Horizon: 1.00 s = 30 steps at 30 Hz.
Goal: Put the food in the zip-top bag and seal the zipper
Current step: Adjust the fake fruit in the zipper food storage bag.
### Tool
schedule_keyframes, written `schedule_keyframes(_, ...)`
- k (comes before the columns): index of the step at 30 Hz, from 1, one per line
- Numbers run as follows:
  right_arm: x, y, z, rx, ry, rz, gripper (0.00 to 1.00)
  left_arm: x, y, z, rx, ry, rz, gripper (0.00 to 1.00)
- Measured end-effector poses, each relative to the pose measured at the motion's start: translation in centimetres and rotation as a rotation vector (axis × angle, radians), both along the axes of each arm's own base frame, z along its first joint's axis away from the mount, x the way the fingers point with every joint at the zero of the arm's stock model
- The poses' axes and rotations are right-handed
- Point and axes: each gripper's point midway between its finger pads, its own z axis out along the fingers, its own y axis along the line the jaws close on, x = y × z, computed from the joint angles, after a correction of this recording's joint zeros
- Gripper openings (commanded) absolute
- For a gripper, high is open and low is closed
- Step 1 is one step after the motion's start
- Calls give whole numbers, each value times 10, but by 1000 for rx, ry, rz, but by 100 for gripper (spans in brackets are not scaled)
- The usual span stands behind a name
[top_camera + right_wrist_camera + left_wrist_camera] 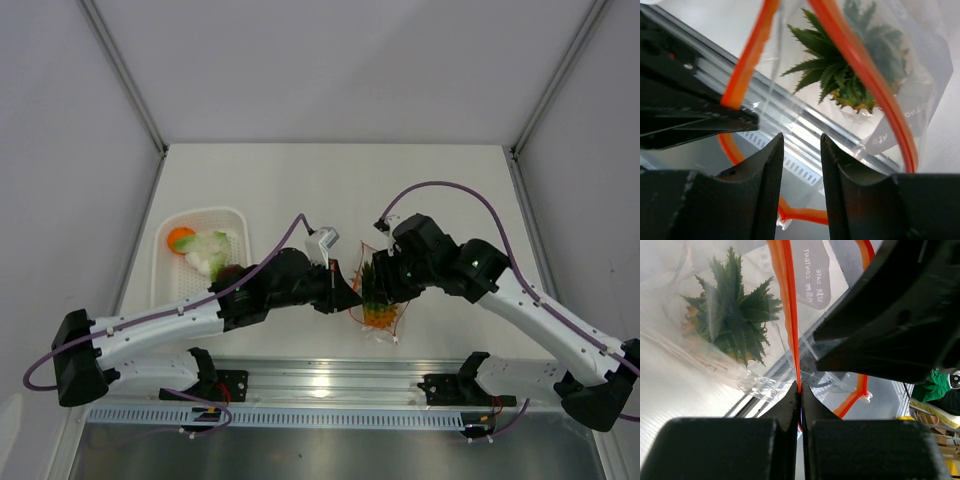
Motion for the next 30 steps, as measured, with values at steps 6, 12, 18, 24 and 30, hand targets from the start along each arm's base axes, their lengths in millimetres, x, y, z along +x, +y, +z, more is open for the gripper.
schedule_keyframes(6,11,-6,-33,-131,-36,-43,50,-2,-2,-3,8,5,-7,1)
schedule_keyframes(12,21,-9,-60,-190,-99,-55,57,-2,-4,-7,16,14,-6,1)
schedule_keyframes(18,34,-6,-73,-170,-181,-59,58,1,-3,-9,23,11,19,0)
schedule_keyframes(24,47,4,-86,-129,-251,-52,53,4,1,-21,45,28,55,1)
schedule_keyframes(30,62,20,-90,-105,-287,-63,46,8,3,-28,63,27,81,1)
